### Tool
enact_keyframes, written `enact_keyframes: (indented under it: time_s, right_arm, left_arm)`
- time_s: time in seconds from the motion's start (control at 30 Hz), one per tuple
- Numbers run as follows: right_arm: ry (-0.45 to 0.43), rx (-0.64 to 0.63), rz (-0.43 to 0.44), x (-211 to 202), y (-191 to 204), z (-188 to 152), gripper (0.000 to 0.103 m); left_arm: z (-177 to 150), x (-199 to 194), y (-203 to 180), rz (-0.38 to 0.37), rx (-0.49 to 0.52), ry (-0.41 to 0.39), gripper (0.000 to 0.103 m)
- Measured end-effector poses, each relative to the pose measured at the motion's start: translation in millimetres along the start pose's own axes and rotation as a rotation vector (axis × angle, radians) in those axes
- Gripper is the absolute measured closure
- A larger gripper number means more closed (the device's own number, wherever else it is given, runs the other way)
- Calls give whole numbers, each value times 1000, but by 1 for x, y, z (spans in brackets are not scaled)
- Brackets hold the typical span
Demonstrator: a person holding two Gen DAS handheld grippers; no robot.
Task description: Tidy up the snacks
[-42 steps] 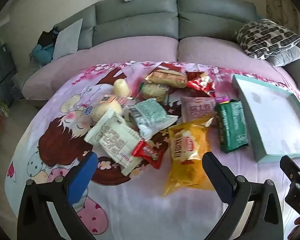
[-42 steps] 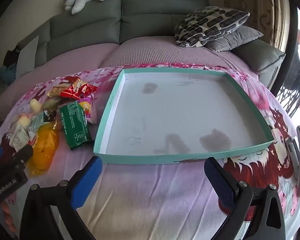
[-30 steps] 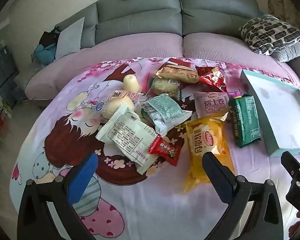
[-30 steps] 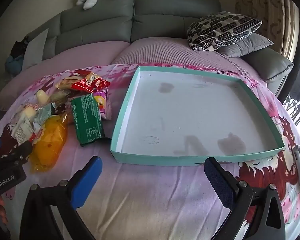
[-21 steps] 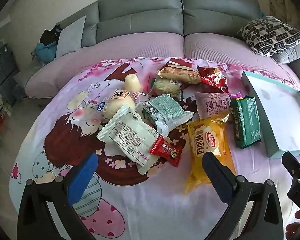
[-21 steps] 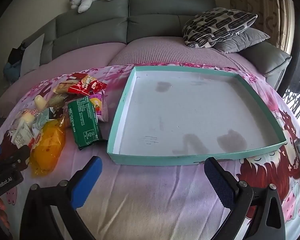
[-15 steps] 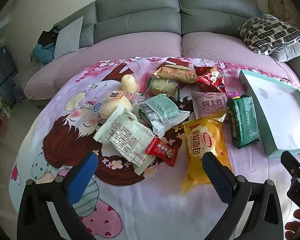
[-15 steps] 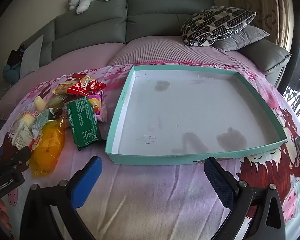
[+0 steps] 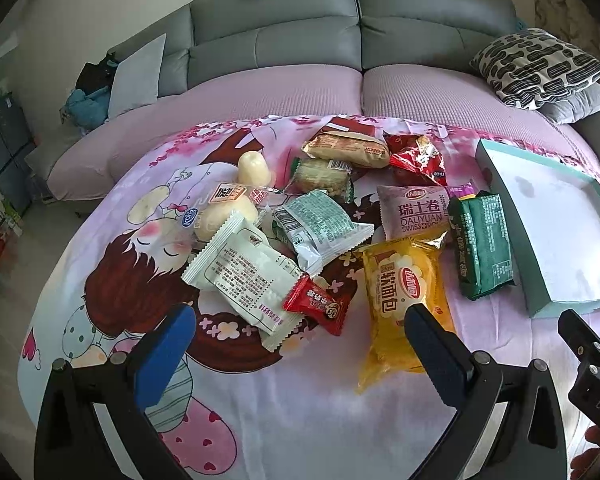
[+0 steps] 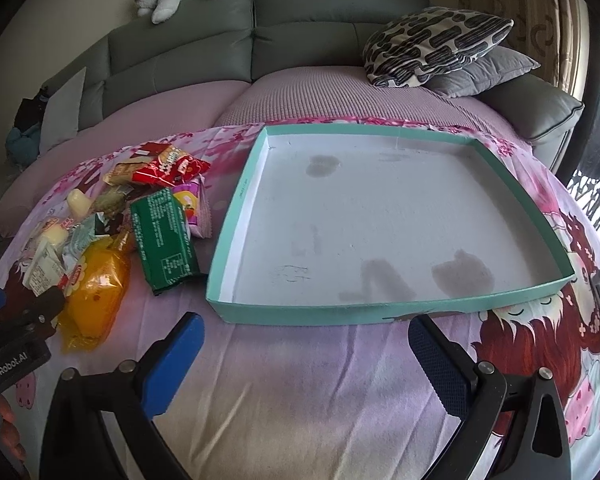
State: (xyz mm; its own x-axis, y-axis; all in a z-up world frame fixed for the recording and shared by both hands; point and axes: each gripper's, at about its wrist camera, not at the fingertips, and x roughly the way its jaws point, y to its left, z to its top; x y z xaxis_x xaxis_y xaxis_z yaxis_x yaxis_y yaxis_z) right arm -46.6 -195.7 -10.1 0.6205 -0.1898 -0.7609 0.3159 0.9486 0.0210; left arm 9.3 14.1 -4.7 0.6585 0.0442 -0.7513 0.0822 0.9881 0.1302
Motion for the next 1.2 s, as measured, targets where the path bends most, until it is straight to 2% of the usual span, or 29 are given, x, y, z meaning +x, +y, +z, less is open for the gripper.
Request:
enact_keyframes:
  time_s: [1.2]
  right_arm:
    - [13, 7, 0, 1, -3, -1, 0]
  left_arm:
    - [-1, -1, -1, -10, -5, 4, 0]
